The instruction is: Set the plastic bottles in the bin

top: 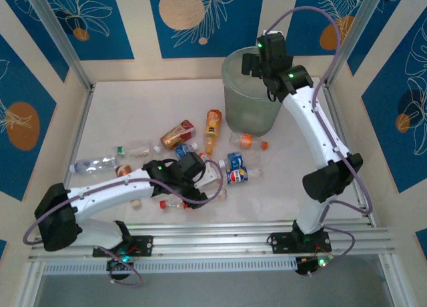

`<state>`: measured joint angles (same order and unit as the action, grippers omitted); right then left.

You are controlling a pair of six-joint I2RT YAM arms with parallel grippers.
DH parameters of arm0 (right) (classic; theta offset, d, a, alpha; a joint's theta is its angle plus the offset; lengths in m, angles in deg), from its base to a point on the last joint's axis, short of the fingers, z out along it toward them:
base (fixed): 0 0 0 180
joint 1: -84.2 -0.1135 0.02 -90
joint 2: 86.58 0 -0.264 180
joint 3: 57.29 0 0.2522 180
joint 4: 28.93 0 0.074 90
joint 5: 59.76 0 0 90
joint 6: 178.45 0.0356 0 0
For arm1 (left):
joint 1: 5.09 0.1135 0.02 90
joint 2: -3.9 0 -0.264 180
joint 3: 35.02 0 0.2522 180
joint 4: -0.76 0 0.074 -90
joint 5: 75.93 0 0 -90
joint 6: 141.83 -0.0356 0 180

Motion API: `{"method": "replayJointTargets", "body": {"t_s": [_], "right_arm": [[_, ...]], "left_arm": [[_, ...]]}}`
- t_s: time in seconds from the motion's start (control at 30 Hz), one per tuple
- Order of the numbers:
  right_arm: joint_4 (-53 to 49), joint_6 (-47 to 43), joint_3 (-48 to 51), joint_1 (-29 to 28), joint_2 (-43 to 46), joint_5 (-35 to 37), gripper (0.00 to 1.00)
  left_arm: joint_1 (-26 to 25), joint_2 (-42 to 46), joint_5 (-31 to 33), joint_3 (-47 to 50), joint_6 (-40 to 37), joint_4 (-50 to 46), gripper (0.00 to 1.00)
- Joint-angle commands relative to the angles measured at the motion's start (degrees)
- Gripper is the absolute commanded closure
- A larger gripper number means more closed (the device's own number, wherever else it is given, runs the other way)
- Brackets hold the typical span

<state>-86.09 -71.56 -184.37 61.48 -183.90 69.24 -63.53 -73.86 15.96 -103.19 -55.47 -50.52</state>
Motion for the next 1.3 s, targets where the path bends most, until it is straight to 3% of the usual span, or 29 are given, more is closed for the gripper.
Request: {"method": "replayJointTargets", "body": {"t_s": [0.0, 0.47, 1.27], "right_arm": [[0.75, 3.02, 4.37, -0.29, 5.03, 1.15, 0.01], [2.41, 6.58, 16.29, -2.49, 16.06, 1.12, 0.01], [5.95, 7.45, 22.67, -3.13, 21.99, 2.88, 0.01]], "left_arm": [[-0.98, -2.04, 1.6, -2.25, -1.69, -1.85, 0.25], [-1.68, -8.47, 3.65, -1.97, -1.82, -1.29, 0.23], [-3.13, -15.37, 9.27, -2.28, -2.02, 0.34, 0.23]]}}
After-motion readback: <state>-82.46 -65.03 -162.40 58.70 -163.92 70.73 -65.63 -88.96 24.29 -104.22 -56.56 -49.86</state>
